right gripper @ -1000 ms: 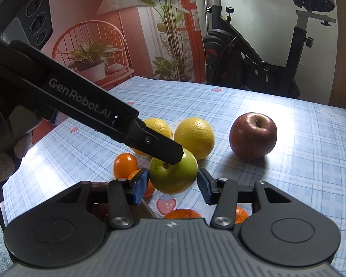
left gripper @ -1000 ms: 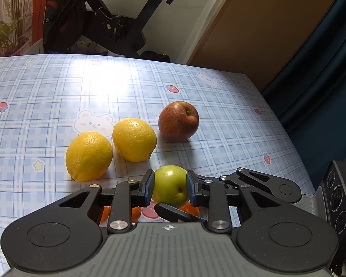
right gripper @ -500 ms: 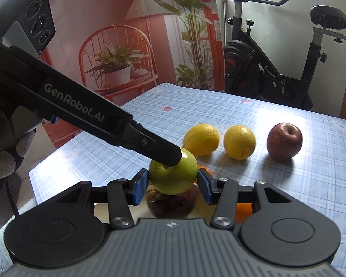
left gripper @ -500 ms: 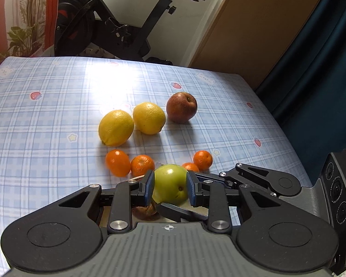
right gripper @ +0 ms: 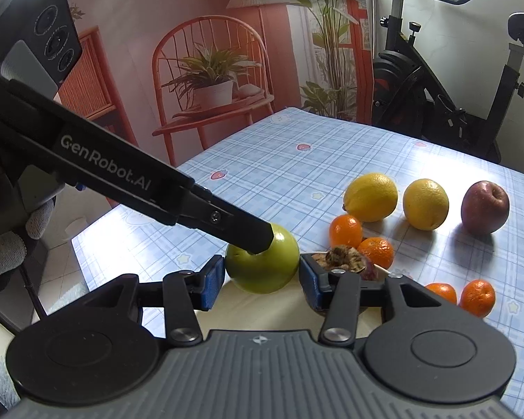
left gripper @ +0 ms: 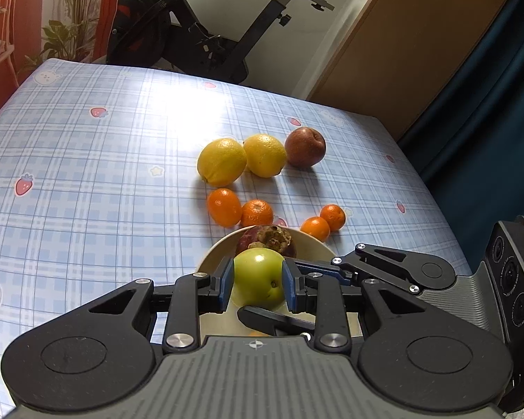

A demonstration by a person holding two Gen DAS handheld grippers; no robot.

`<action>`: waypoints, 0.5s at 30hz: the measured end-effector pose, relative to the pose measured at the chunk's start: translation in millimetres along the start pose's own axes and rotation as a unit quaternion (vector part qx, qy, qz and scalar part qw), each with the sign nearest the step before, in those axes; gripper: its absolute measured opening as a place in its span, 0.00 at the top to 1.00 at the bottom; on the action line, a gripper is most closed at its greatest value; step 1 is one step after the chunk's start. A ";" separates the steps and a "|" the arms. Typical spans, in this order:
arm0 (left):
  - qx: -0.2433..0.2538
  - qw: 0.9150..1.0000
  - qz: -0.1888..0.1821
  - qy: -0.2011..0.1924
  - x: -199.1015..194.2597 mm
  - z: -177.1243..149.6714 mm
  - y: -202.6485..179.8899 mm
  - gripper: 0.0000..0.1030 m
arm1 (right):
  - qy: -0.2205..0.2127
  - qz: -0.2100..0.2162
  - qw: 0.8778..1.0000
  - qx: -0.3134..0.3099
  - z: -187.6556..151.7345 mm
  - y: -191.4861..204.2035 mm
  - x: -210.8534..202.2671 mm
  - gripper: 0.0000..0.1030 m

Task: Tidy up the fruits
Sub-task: 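Carry the second green apple onto the cream plate and open both grippers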

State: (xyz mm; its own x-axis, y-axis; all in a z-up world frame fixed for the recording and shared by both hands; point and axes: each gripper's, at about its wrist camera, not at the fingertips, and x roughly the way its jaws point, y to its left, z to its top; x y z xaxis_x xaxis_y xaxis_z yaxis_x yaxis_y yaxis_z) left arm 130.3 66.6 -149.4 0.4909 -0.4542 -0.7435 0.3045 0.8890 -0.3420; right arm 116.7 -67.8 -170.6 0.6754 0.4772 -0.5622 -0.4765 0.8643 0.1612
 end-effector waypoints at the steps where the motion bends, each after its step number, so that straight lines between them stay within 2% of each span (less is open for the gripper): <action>1: -0.002 1.000 0.001 0.002 1.5 -1.4 2.4 0.70 | 0.005 0.001 1.000 0.001 -1.6 0.9 3.8 0.52; 15: -0.009 0.999 -0.003 0.041 27.6 -1.9 25.5 0.70 | 0.036 0.001 0.999 0.031 -10.3 -8.0 31.6 0.52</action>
State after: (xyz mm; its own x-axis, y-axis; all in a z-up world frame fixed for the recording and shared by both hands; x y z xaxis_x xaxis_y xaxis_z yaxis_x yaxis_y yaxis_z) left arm 150.0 76.9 -179.8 0.4201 -0.4546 -0.7854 0.2925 0.8871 -0.3571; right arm 136.1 -61.3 -198.0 0.6313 0.4687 -0.6179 -0.4413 0.8722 0.2108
